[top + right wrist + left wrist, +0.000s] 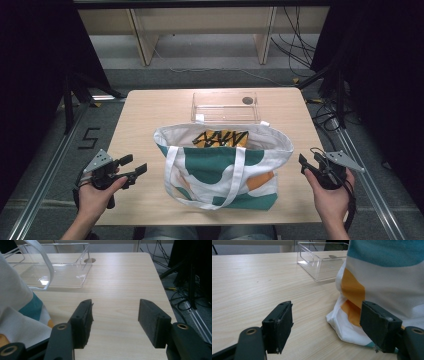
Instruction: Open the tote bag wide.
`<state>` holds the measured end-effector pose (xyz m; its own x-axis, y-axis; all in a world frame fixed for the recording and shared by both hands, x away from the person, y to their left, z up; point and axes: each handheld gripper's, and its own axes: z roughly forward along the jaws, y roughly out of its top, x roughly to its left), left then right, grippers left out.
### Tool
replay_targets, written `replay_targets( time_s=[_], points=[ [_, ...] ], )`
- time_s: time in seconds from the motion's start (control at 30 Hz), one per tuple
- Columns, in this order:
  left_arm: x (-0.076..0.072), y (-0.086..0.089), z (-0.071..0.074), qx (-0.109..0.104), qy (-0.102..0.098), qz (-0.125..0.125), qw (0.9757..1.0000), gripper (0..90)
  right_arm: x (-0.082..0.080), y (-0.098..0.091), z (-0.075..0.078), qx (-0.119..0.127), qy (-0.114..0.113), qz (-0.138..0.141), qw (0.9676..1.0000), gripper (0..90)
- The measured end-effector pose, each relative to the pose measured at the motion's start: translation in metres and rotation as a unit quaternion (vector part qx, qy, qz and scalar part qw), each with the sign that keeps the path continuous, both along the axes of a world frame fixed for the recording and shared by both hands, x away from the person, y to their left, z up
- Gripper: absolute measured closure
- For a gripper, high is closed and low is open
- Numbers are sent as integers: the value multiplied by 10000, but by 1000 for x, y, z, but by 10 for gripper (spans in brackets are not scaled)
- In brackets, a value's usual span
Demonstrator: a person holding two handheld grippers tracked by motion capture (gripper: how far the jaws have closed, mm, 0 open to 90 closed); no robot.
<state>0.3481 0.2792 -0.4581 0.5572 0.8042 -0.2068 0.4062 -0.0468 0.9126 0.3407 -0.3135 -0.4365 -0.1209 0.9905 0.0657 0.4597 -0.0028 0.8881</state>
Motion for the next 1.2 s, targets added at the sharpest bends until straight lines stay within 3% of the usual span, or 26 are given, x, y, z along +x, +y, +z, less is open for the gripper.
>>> replay_targets(
  time_s=[0.07, 0.1, 0.17, 0.2, 0.3, 0.33, 0.37, 0.57, 0.6, 0.73, 0.8, 0.87, 0.9, 0.93, 0.97, 1.0, 1.03, 1.07, 1.1, 1.17, 1.2],
  points=[
    [-1, 1, -1, 37, 37, 64, 10000, 259, 1, 2, -1, 92, 12, -38, 9999, 456],
    [-1, 1, -1, 36, 46, 96, 9999, 259, 3, -2, -1, -39, -55, 133, 9999, 457],
    [0, 2, -2, 28, 42, 95, 9999, 259, 3, -1, -1, -23, -62, 109, 9999, 458],
    [0, 2, -1, 34, 87, 143, 9999, 259, 2, 2, -1, 121, -8, -3, 9999, 459],
    [1, 1, -1, -6, 34, 107, 9999, 262, 2, -1, -2, 67, -6, 76, 9999, 471],
    [1, 1, -1, -9, 39, 102, 9999, 266, 1, 0, -1, 201, 65, 20, 9998, 476],
    [1, 0, 0, 4, 46, 115, 9999, 270, 2, -4, -2, 47, -37, 134, 9999, 485],
    [2, 2, -1, -118, 49, 6, 9999, 332, -3, -2, 3, 194, -74, 140, 9997, 551],
    [-1, 3, 1, -121, 35, -9, 9999, 344, -8, 4, 8, 308, -18, 85, 9995, 621],
    [-3, 3, 5, -139, -25, -5, 9999, 366, -11, 6, 11, 29, -90, 236, 9997, 639],
    [-4, 2, 15, -179, -210, 33, 9996, 387, -15, 11, 11, 142, 4, 253, 9996, 629],
    [-4, 2, 20, -204, -277, -2, 9994, 399, -15, 9, 11, 15, -71, 247, 9997, 623],
    [-7, -1, 30, -473, -387, -26, 9981, 419, -18, 9, 13, 164, -94, 189, 9996, 612],
    [-9, -1, 36, -562, -392, -102, 9976, 431, -18, 7, 14, 161, -160, 196, 9996, 605],
    [-9, -1, 36, -562, -392, -102, 9976, 449, -18, 7, 14, 161, -160, 196, 9996, 605],
    [-15, -4, 51, -637, -562, -138, 9963, 461, -20, 7, 17, 327, -161, 142, 9992, 594],
    [-15, -4, 51, -637, -562, -138, 9963, 470, -20, 7, 17, 327, -161, 142, 9992, 594],
    [-23, -11, 69, -423, -852, -301, 9950, 475, -18, 4, 18, 222, -232, 237, 9992, 584],
    [-26, -17, 77, -415, -913, -471, 9938, 484, -17, 5, 17, 240, -252, 117, 9993, 581],
    [-31, -31, 91, -228, -996, -823, 9913, 485, -14, 6, 15, 276, -149, 140, 9994, 576],
    [-31, -39, 97, -128, -1089, -1022, 9887, 488, -13, 8, 15, 299, -89, 116, 9994, 576]
  ],
)
